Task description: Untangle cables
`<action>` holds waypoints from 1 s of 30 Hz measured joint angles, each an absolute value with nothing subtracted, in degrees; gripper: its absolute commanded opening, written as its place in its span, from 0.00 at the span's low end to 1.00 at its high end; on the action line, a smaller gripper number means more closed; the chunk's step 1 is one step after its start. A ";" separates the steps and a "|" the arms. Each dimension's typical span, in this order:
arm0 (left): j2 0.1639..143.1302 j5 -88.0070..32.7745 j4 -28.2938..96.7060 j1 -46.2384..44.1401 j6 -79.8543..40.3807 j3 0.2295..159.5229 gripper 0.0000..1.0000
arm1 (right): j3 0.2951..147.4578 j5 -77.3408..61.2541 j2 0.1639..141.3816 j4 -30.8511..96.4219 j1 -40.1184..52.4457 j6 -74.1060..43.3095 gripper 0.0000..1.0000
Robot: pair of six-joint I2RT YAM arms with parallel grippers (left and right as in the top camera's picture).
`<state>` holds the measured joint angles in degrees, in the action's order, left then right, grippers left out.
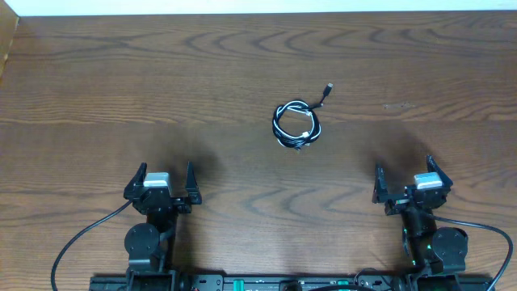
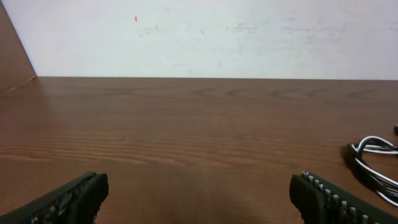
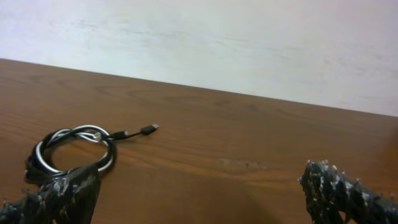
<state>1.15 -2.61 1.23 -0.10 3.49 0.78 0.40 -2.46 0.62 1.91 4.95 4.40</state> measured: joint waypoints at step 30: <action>38.00 -16.21 8.45 -0.10 2.79 32.25 0.98 | 41.56 -16.78 53.21 12.29 4.95 3.84 0.99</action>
